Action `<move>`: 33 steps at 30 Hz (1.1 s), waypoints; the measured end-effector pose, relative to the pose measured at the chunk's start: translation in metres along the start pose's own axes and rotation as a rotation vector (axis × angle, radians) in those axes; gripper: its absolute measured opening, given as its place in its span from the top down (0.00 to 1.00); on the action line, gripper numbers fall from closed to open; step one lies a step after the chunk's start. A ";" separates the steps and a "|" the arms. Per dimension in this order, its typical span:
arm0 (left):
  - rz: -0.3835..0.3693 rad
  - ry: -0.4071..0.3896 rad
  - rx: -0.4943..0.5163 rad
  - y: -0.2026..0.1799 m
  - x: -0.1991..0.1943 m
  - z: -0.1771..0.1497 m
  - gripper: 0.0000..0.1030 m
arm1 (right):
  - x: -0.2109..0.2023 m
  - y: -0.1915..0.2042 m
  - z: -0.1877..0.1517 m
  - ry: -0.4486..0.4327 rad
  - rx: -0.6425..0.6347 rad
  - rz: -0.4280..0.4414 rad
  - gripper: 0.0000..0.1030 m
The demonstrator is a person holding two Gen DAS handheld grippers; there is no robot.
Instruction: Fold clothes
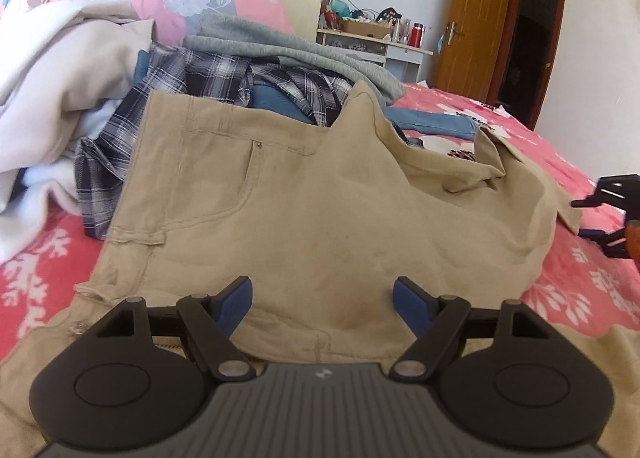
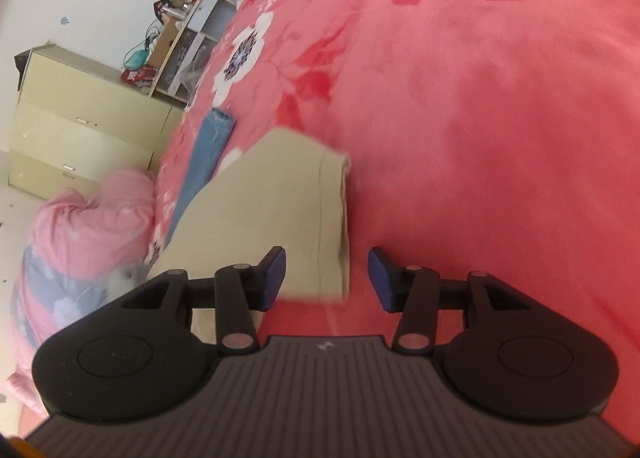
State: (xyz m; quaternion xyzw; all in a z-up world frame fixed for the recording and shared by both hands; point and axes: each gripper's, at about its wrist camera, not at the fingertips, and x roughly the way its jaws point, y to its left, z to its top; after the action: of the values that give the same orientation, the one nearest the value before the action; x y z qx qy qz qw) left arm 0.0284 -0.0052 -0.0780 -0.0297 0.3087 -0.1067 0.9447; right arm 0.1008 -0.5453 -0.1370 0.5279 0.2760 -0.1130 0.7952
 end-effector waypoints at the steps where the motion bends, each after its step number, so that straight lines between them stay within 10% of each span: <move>1: -0.004 -0.003 -0.003 0.001 0.002 -0.002 0.24 | 0.006 0.000 0.002 0.007 -0.002 0.023 0.71; 4: -0.018 -0.018 -0.009 0.006 0.008 -0.008 0.23 | 0.008 -0.002 0.003 0.017 0.000 0.105 0.92; 14: -0.059 -0.044 -0.057 0.015 0.014 -0.015 0.23 | -0.001 0.149 0.075 -0.073 -0.200 0.298 0.93; 17: -0.048 -0.040 -0.046 0.013 0.014 -0.015 0.23 | 0.047 0.205 0.106 -0.041 -0.263 0.293 0.75; 19: -0.044 -0.039 -0.043 0.012 0.015 -0.015 0.23 | 0.066 0.220 0.109 -0.021 -0.295 0.187 0.45; 28: -0.047 -0.042 -0.046 0.015 0.015 -0.016 0.23 | 0.025 0.156 0.079 0.014 -0.387 0.164 0.46; 33: -0.041 -0.040 -0.040 0.014 0.015 -0.016 0.23 | 0.040 0.097 0.076 0.042 -0.402 0.004 0.51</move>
State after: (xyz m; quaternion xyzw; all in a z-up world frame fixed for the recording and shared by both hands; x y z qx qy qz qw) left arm 0.0338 0.0048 -0.1013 -0.0571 0.2909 -0.1194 0.9475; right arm 0.2033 -0.5693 -0.0621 0.3612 0.3086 -0.0430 0.8789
